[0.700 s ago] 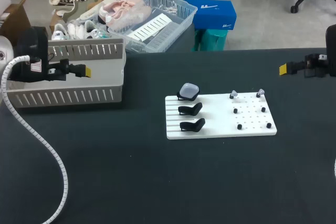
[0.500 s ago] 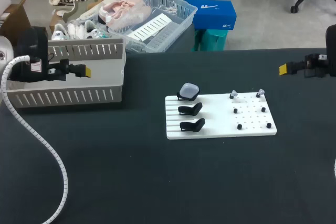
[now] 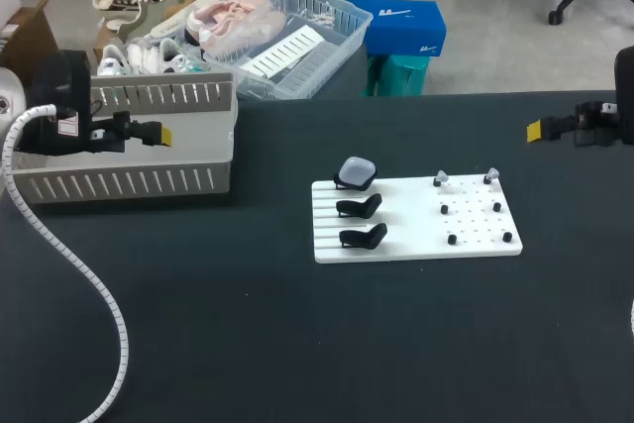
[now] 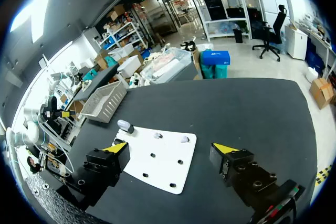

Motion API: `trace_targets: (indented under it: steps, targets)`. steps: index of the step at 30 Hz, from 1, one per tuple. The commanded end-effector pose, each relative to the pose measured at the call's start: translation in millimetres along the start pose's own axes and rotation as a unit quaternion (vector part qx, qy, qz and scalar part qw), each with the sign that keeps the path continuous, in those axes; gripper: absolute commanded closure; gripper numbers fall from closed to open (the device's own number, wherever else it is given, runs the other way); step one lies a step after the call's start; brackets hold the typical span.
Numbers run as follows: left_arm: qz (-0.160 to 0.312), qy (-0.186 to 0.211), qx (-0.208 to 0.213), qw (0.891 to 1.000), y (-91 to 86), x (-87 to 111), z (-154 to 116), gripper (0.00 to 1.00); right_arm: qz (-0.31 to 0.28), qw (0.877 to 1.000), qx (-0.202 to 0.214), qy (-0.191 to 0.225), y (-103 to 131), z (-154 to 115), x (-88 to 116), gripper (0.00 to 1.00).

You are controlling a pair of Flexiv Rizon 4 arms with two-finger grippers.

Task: Pick up each earbud case from the left stands, insert the matching earbuds, close the lid, and place the case in the box.

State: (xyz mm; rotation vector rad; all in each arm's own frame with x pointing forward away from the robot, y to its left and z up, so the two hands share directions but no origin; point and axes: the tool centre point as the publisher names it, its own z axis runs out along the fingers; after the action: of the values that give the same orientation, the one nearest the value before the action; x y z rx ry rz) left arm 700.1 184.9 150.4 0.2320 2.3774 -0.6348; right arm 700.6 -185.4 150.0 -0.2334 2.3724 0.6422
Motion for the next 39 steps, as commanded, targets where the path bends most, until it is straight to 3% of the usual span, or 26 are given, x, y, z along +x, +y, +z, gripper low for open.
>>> trace_targets:
  steps: [1, 8, 12, 14, 17, 19, 22, 24, 27, 29, 34, 39]
  targets:
    - [0.0, 0.001, -0.001, 1.0, -0.2, -0.5, 0, 0.0, 0.0, 1.0, 0.0, 0.0, 0, 0, 0, 0.0]
    - [0.009, -0.011, -0.005, 1.0, -2.8, -6.3, -4, 0.0, 0.0, 1.0, 0.0, 0.0, 0, 0, 0, 0.0]
    - [0.087, -0.07, -0.068, 0.991, -13.8, -29.4, -7, 0.0, 0.0, 1.0, 0.0, 0.0, 0, 0, 0, 0.0]
    - [0.13, -0.098, -0.096, 0.982, -18.8, -41.5, -2, 0.0, 0.0, 1.0, 0.0, 0.0, 0, 0, 0, 0.0]
    - [0.193, -0.122, -0.071, 0.971, -31.8, -49.9, 4, 0.0, 0.0, 1.0, 0.0, 0.0, 0, 0, 0, 0.0]
    - [0.237, -0.126, -0.02, 0.963, -40.4, -51.2, 7, 0.0, 0.0, 1.0, 0.0, 0.0, 0, 0, 0, 0.0]
    - [0.334, -0.137, 0.048, 0.932, -54.2, -45.6, 11, 0.0, 0.0, 1.0, 0.0, 0.0, 0, 0, 0, 0.0]
    - [0.386, -0.133, 0.058, 0.911, -60.9, -44.1, 18, 0.0, 0.0, 1.0, 0.0, 0.0, 0, 0, 0, 0.0]
    - [0.442, -0.13, 0.107, 0.881, -68.8, -40.7, 23, 0.0, 0.0, 1.0, 0.0, 0.0, 0, 0, 0, 0.0]
    - [0.488, -0.125, 0.128, 0.854, -73.6, -35.9, 28, 0.0, 0.0, 1.0, 0.0, 0.0, 0, 0, 0, 0.0]
    - [0.544, -0.09, 0.213, 0.806, -83.4, -23.1, 33, 0.0, 0.0, 1.0, 0.0, 0.0, 0, 0, 0, 0.0]
    - [0.586, -0.067, 0.258, 0.765, -93.1, -11.8, 39, 0.0, 0.0, 1.0, 0.0, 0.0, 0, 0, 0, 0.0]
